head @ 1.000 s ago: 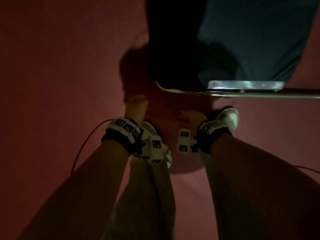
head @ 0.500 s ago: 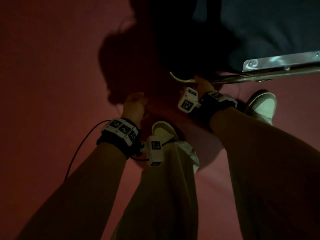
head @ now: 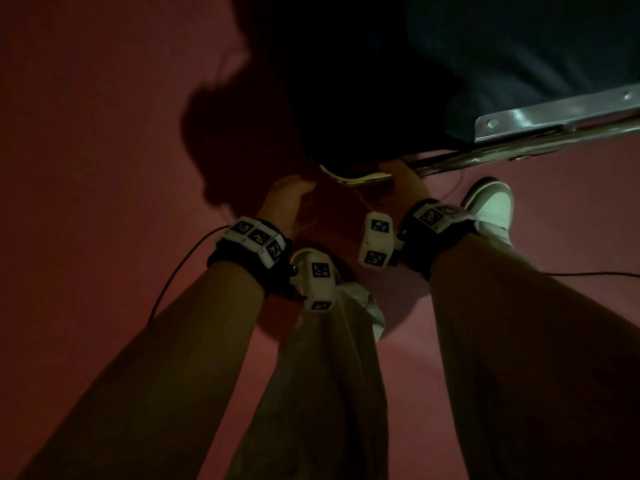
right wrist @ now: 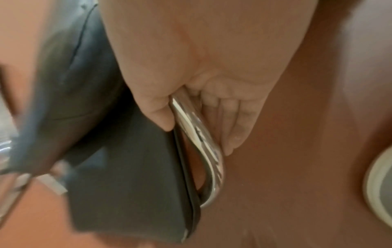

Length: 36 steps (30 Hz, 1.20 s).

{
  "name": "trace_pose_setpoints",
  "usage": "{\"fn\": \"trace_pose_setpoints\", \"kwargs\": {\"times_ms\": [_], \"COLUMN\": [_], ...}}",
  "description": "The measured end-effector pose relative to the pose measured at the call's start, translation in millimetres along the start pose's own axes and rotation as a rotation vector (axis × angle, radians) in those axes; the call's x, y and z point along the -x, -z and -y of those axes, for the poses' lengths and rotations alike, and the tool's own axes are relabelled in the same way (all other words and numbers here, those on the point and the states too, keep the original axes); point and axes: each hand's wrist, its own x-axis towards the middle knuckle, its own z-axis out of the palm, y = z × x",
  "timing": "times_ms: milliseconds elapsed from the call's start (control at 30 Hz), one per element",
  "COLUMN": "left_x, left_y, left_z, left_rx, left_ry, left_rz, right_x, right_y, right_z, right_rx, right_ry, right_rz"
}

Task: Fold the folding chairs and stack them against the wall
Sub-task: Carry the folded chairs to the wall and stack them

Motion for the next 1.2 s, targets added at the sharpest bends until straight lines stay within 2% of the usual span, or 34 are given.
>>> {"fn": "trace_pose_setpoints", "kwargs": {"times_ms": [267,400,533,733,933,1067,1200], "left_x": [4,12,42,129,245,315,366], "left_y": [-42,-61,-75,-92,-98,-94,-96], "left_z": [-19,-19,-16,-34,-85,-121,-158], "left_rx": [0.13,0.078,0.01,0.023,0.026,-0.057,-0.146], "left_ry": [0.011,0.098,0.137,0.166,0.152,0.061,-0.059], "left_rz": [0.272,0.219,0.17,0.138,0.106,0.062,-0.009], "right_x": [28,44,73,166,282,353,399], "right_y": [57,75,87,82,59,43,39], "right_z": [0,2,18,65,125,165,199], "right_rx": [0.043,0.059,0.142,0.28,0.391,0.388,0.416], "right_ry": [0.101,0.105,0.146,0.231,0.252,0.216,0.216], "right_rz": [0.025,-0.014,-0.056,-0.053,0.022,0.05,0.134]}}
